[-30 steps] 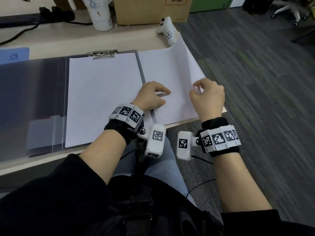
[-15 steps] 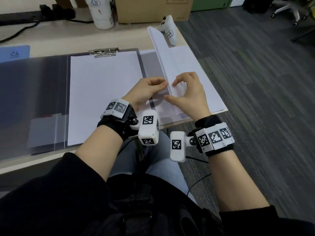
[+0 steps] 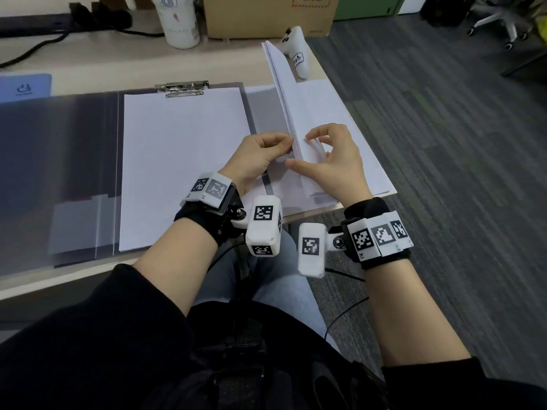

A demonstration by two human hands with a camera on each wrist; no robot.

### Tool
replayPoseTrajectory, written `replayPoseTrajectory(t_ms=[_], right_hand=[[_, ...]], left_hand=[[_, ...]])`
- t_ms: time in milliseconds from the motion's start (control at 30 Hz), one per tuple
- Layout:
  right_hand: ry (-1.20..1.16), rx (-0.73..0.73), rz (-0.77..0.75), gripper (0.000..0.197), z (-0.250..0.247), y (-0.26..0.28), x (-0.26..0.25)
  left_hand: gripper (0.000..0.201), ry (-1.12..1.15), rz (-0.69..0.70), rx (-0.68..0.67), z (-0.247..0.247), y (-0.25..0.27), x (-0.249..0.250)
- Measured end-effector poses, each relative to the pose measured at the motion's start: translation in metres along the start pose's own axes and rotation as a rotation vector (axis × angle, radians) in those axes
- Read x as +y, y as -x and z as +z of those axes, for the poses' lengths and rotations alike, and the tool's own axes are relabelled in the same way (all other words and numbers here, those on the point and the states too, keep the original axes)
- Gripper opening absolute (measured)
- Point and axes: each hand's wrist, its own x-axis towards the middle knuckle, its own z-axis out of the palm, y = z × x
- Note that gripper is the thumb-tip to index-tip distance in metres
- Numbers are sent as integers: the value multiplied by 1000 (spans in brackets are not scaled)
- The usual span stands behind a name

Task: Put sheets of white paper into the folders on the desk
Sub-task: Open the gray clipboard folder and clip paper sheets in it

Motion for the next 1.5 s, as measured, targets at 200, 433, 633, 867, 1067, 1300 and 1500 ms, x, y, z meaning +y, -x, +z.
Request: replayPoseTrajectory(t_ms=[200, 433, 633, 867, 1067, 1300, 1500], right_hand=[[-18, -4, 11, 45, -1, 0, -2], [-119, 54, 77, 39, -10, -1, -4], [133, 279, 38, 26, -29, -4, 2], [181, -103, 130, 72, -16, -1, -11], [253, -77, 198, 63, 3, -3, -9], [329, 187, 189, 37, -8, -4, -23], [293, 423, 49, 39, -26, 2, -53]], left_hand=[[12, -31, -18, -3, -1, -2, -1], [13, -69, -58, 40, 2, -5, 0], [12, -49, -57, 19, 1, -5, -2], [16, -15, -59, -37, -2, -6, -2], [28, -23, -46, -175, -6, -5, 4], [23, 105, -7, -57, -9, -4, 6], [11, 232, 14, 119, -27, -4, 19]])
